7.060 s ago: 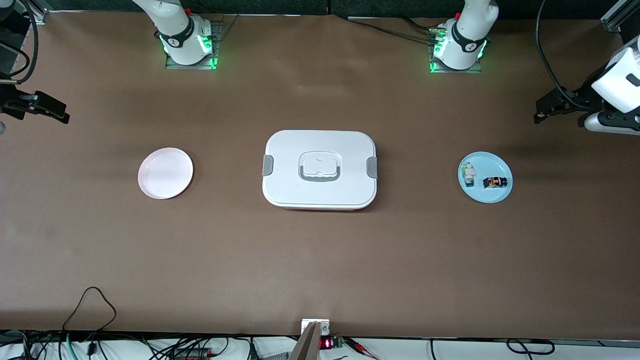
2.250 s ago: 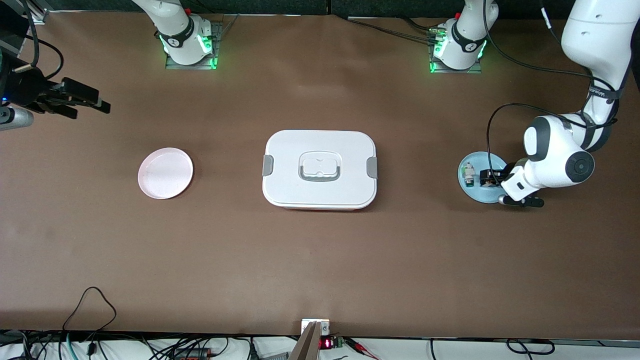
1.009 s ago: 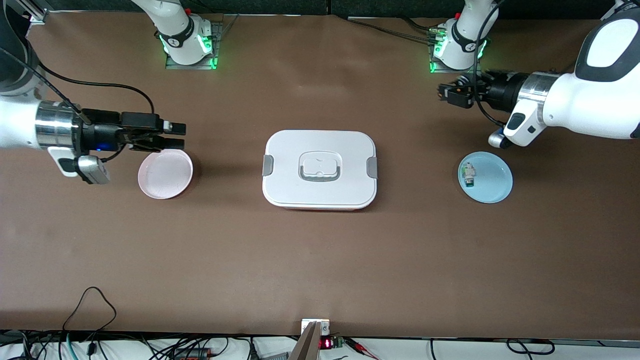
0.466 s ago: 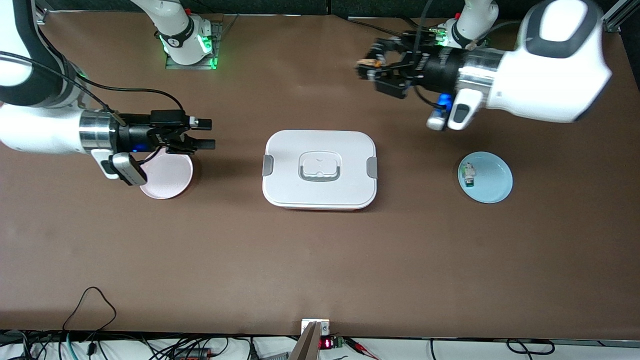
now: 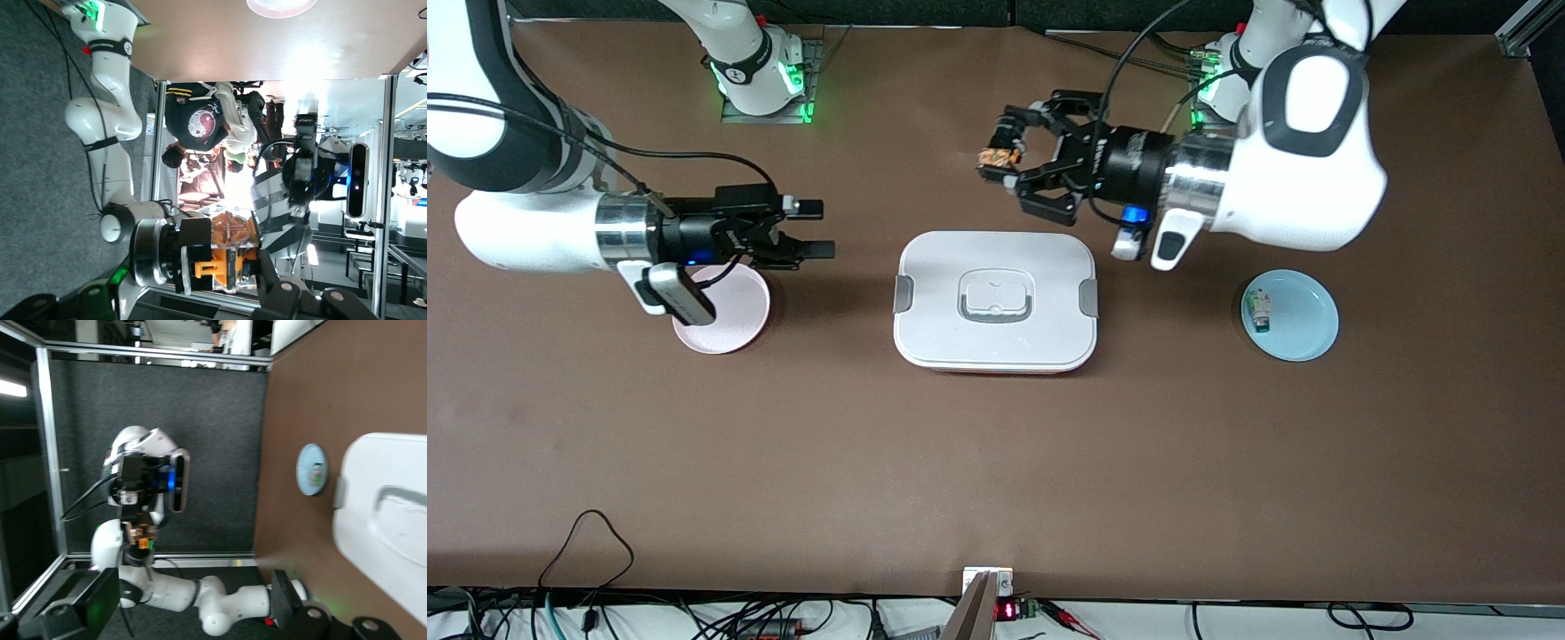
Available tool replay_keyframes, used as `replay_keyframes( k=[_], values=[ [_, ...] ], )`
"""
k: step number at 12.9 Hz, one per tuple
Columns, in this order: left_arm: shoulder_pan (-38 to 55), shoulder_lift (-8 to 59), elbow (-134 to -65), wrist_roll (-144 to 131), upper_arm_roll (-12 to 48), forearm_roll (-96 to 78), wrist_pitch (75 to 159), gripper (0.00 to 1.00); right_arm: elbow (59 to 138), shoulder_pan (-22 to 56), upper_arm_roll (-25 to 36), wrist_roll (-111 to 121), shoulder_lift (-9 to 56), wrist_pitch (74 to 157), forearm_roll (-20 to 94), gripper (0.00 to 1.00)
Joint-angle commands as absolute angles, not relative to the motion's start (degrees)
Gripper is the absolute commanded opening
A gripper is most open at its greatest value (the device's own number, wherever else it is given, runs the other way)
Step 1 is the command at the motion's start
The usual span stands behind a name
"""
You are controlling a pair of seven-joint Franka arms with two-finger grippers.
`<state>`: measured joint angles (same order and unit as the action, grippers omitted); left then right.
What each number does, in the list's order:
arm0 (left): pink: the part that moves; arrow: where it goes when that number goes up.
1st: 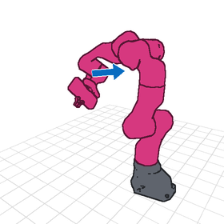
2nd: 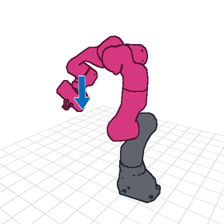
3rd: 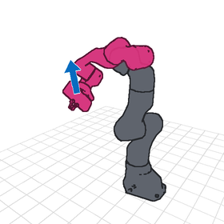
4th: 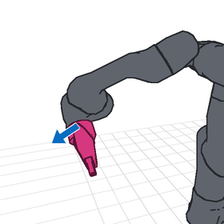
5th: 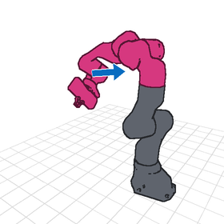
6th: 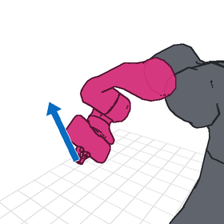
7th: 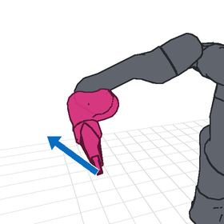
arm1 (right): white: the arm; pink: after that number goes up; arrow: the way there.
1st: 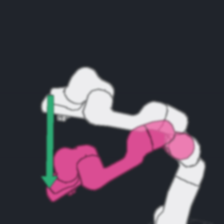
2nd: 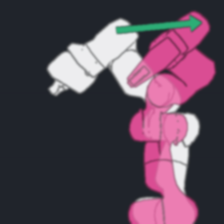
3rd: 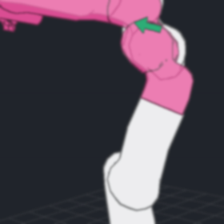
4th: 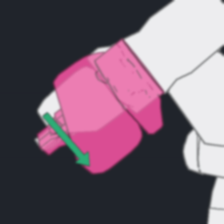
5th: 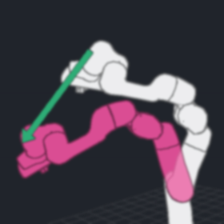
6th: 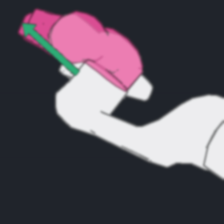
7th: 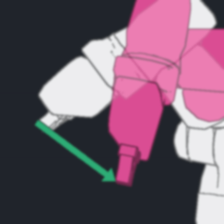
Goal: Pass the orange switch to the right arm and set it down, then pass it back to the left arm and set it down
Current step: 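Carry the switch over the box with the left gripper while the right gripper approaches, then grasp the switch with the right gripper beside the left gripper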
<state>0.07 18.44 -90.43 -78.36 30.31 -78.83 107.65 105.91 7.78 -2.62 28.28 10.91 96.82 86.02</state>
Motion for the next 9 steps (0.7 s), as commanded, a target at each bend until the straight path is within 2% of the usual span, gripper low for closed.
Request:
replay_keyframes(
  k=[1,4,6,9],
  values=[
    [3.9,21.4,-86.0,-81.6,30.1,-79.5,111.1,0.09,108.7,12.4,-2.8,29.9,8.4,98.9,93.1,1.0],
    [4.7,22.1,-85.9,-81.8,30.0,-79.5,111.9,0.09,108.9,14.3,-3.4,29.4,8.4,100.4,95.2,1.0],
    [4.7,22.1,-85.9,-81.8,30.0,-79.5,111.9,0.09,110.4,14.9,-4.2,29.5,8.4,100.4,101.0,1.0],
    [4.5,22.1,-84.8,-81.9,29.9,-79.5,111.8,0.09,110.6,15.4,-4.4,29.8,8.4,101.2,101.3,1.0]
  ],
)
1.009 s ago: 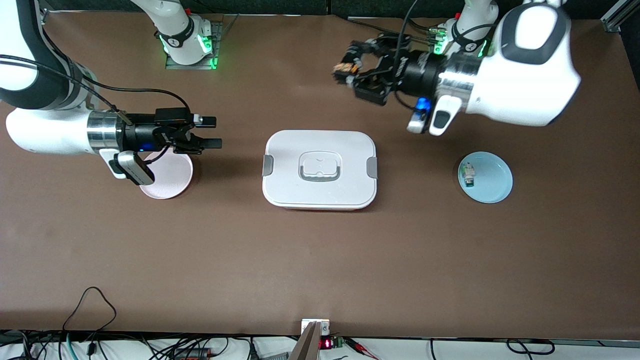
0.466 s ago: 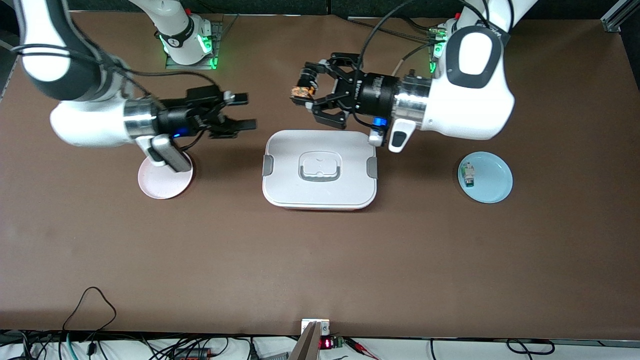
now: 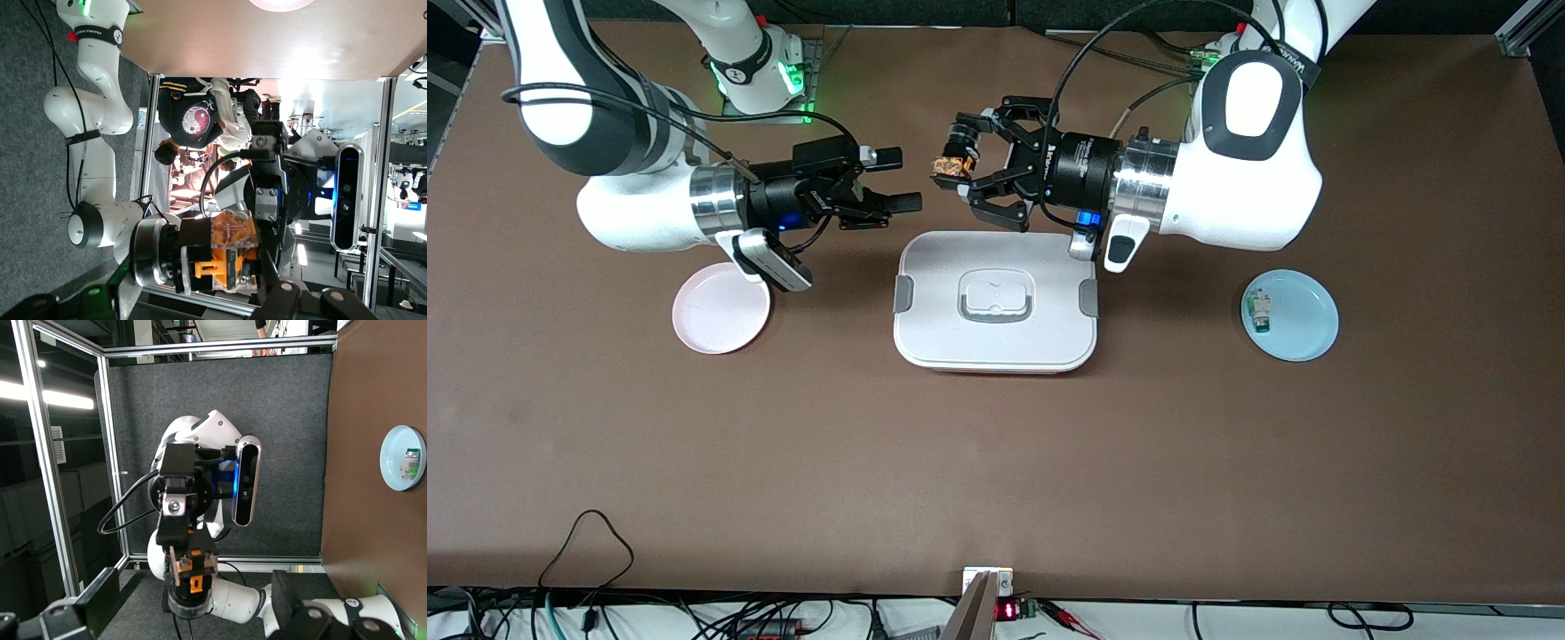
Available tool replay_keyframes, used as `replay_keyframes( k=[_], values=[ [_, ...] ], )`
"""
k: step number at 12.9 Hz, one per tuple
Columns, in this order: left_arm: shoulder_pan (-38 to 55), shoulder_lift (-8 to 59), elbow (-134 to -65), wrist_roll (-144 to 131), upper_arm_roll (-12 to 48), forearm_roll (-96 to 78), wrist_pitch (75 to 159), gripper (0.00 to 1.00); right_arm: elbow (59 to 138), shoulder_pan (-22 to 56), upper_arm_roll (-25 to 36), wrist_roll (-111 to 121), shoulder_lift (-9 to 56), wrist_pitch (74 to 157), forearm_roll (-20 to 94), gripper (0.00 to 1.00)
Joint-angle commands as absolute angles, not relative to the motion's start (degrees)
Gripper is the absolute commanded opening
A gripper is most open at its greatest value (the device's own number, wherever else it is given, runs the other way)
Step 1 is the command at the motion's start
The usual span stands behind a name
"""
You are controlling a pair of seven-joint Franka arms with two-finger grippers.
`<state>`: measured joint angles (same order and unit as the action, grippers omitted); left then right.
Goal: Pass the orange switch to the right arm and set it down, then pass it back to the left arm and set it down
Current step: 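Grasp the switch with the right gripper beside the left gripper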
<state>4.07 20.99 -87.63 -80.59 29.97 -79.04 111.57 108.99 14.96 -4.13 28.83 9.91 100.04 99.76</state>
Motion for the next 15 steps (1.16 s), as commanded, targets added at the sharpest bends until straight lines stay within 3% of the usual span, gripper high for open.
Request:
replay_keyframes(
  k=[1,12,13,15],
  values=[
    [4.3,22.2,-84.4,-81.9,29.9,-79.6,111.8,0.09,110.6,16.1,-4.4,29.8,8.3,101.2,101.5,1.0],
    [4.3,22.3,-84.4,-81.8,29.9,-79.5,111.8,0.1,110.4,21.0,-4.5,29.8,7.1,106.7,107.8,0.97],
    [4.3,22.3,-84.4,-81.9,29.8,-79.5,111.8,0.1,110.4,21.0,-4.5,30.0,7.1,106.7,107.8,0.88],
    [4.3,22.3,-84.4,-81.9,29.9,-79.5,111.8,0.1,110.3,21.0,-4.5,32.6,7.1,106.9,107.7,0.57]
  ],
)
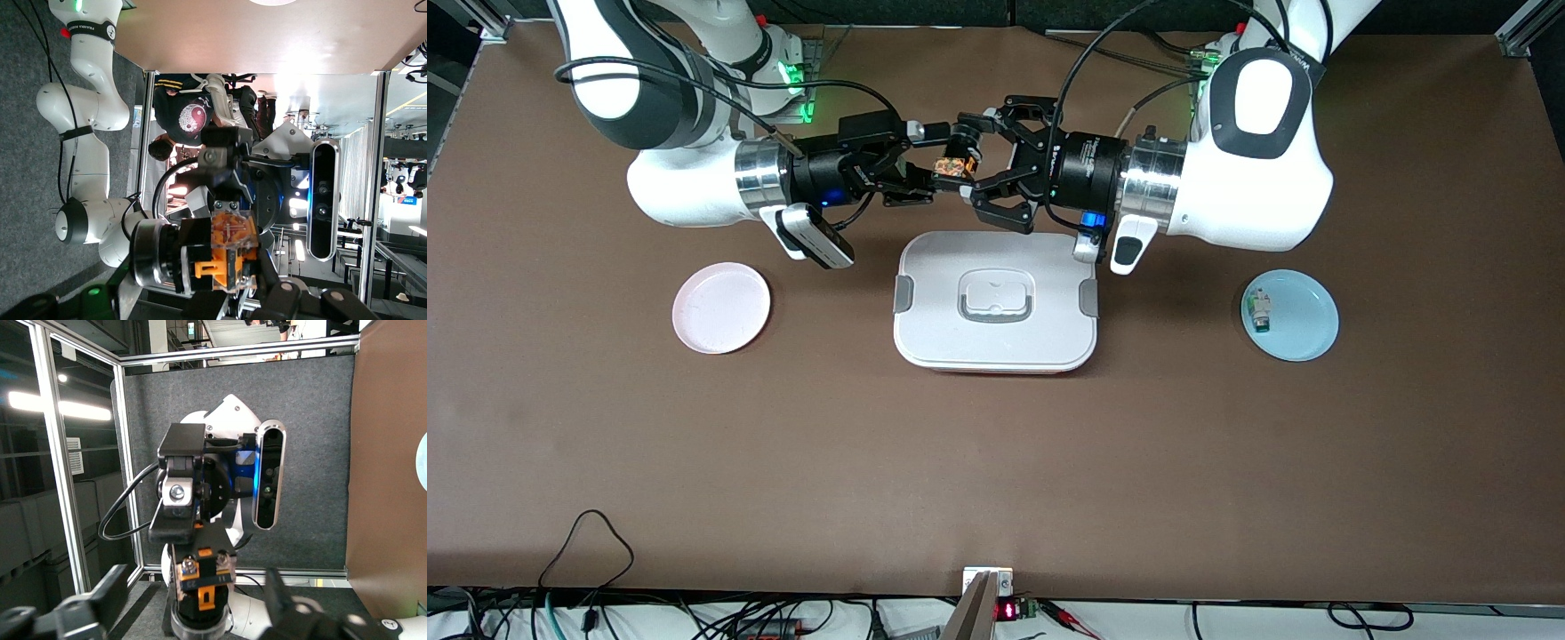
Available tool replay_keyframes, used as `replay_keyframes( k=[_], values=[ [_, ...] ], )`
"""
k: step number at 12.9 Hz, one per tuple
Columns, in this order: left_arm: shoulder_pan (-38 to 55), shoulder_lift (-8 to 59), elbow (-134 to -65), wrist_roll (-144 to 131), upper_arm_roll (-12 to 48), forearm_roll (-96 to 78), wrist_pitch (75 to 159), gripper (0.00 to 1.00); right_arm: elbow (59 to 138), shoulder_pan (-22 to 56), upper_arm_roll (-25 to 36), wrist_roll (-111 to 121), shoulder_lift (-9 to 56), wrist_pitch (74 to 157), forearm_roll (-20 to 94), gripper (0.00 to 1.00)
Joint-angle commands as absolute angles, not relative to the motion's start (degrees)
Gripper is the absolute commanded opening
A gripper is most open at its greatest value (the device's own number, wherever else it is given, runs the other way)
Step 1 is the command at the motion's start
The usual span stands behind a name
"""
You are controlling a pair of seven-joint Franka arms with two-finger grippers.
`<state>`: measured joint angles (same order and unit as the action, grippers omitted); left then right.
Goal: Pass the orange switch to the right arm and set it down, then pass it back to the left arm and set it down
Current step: 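Grasp the switch with the right gripper beside the left gripper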
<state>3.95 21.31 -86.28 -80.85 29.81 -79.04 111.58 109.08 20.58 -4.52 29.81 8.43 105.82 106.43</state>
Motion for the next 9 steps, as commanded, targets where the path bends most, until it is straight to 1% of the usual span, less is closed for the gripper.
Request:
replay_keyframes(
  k=[1,2,7,8,9],
  values=[
    [4.3,22.3,-84.4,-82.1,29.9,-79.5,111.8,0.1,110.3,21.0,-4.5,33.8,7.1,106.9,107.7,0.48],
    [4.3,22.3,-84.4,-82.2,29.9,-79.5,111.8,0.1,110.3,21.0,-4.5,34.0,7.1,106.9,107.7,0.41],
    [4.2,22.3,-84.4,-82.2,29.9,-79.4,111.8,0.11,110.3,21.0,-4.7,34.2,7.1,107.5,107.8,0.36],
    [4.1,22.3,-84.4,-82.2,29.9,-79.5,111.8,0.14,110.3,21.0,-4.7,34.3,7.1,107.5,107.8,0.35],
    [4.0,22.4,-84.4,-82.4,29.8,-80.1,111.7,0.29,110.3,21.0,-4.7,34.3,7.0,107.5,107.8,0.34]
  ],
)
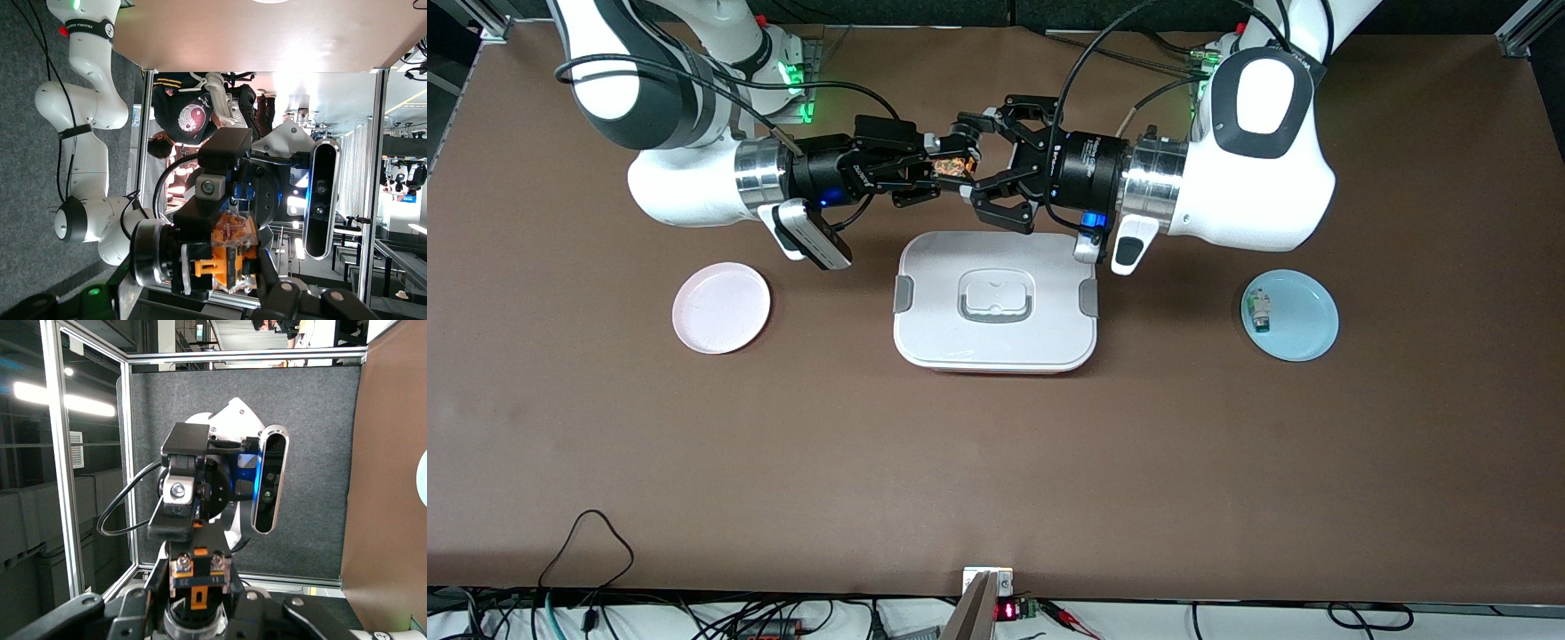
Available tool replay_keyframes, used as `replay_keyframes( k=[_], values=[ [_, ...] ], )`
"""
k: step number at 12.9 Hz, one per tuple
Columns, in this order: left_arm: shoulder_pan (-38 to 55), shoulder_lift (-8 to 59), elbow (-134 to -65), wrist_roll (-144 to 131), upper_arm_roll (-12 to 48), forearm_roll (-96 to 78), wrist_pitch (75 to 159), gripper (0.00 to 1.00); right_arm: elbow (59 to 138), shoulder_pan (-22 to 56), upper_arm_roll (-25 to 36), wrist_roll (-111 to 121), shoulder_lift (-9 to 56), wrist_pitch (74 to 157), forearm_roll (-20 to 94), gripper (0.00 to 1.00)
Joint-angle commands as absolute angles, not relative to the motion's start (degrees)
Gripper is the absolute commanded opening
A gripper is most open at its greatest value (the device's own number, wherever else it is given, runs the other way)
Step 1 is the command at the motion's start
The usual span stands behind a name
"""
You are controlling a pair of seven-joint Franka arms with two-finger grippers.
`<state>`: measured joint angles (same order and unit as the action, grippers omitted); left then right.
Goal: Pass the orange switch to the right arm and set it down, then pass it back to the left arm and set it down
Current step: 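Open the left gripper and withdraw it while the right gripper holds the switch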
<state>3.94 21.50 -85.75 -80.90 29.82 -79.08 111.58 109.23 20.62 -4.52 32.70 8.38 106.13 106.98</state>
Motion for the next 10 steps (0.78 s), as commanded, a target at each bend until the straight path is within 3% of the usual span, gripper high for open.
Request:
replay_keyframes(
  k=[1,2,10],
  values=[
    [4.0,23.0,-84.4,-83.1,29.9,-79.8,111.5,0.6,110.2,21.0,-4.7,34.2,7.0,107.5,107.8,0.33],
    [4.0,23.0,-84.3,-83.3,29.8,-79.3,111.5,1.0,110.2,21.0,-4.7,34.2,7.1,107.5,107.8,0.33],
    [4.0,23.0,-83.9,-83.3,29.7,-79.3,111.4,1.0,110.1,20.9,-4.7,34.7,7.0,107.5,107.7,0.32]
  ],
)
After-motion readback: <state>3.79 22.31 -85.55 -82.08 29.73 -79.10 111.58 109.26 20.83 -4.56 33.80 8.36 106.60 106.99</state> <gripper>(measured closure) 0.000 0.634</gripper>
